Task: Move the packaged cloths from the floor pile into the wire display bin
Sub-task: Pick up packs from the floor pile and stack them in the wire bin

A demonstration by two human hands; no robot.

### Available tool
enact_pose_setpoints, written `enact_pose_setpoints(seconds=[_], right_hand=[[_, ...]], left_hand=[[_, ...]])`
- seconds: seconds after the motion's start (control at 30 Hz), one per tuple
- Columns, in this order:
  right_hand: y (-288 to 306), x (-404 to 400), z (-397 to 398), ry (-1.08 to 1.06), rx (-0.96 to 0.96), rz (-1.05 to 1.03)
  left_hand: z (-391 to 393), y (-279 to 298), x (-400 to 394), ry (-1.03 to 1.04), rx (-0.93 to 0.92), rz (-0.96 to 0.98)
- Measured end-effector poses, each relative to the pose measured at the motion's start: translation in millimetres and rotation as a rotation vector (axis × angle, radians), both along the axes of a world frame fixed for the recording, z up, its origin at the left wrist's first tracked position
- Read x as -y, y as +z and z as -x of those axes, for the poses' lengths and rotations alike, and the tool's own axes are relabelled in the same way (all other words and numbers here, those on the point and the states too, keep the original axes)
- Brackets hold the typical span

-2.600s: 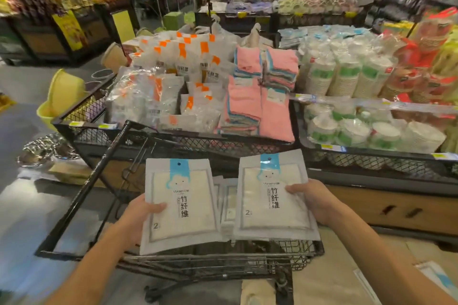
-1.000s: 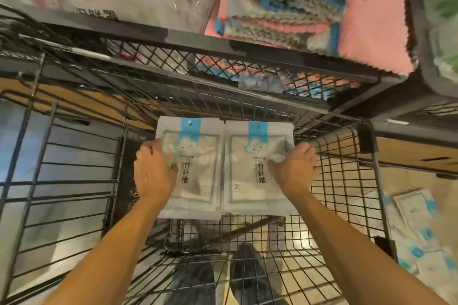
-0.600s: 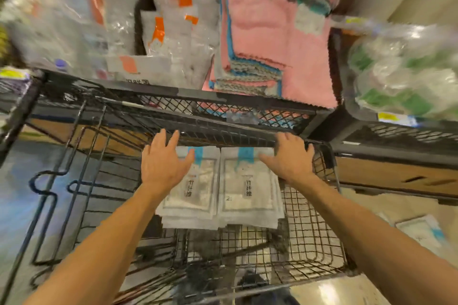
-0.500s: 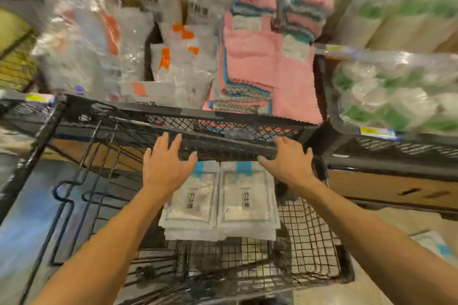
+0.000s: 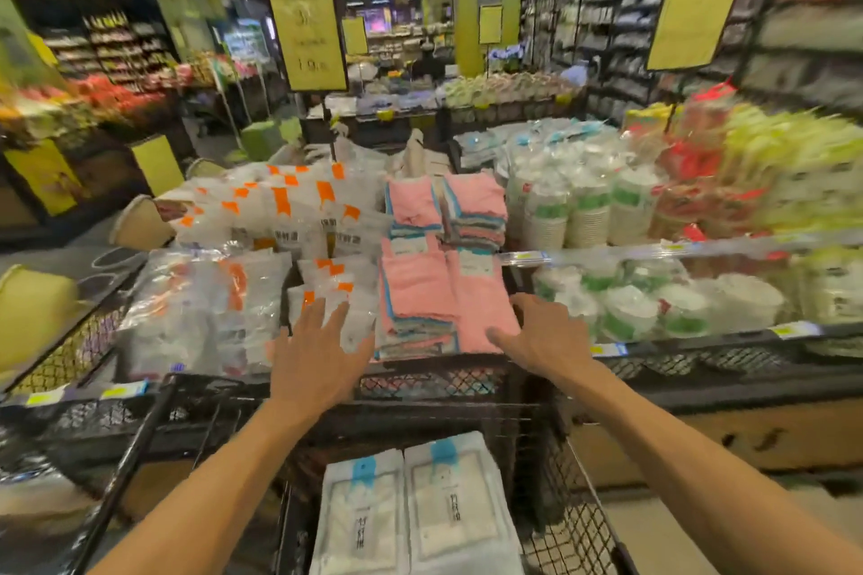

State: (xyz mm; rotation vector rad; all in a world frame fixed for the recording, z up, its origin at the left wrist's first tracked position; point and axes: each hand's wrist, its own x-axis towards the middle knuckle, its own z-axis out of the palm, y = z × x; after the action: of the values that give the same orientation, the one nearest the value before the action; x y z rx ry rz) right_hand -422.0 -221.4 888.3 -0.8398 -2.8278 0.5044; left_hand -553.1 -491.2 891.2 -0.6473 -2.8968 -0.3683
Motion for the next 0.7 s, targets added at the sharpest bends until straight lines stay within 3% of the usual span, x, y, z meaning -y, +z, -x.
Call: enact_pose_setpoints(seconds=[0.33, 0.7], right_hand=[[42, 0, -135, -0.332, -0.045, 0.002], [30, -20, -364, -0.72, -0.084, 0.058]], left_hand=[[-49, 20, -53, -0.335, -0.004, -0.007], [-201, 15, -168, -0.705, 0.036, 0.008]])
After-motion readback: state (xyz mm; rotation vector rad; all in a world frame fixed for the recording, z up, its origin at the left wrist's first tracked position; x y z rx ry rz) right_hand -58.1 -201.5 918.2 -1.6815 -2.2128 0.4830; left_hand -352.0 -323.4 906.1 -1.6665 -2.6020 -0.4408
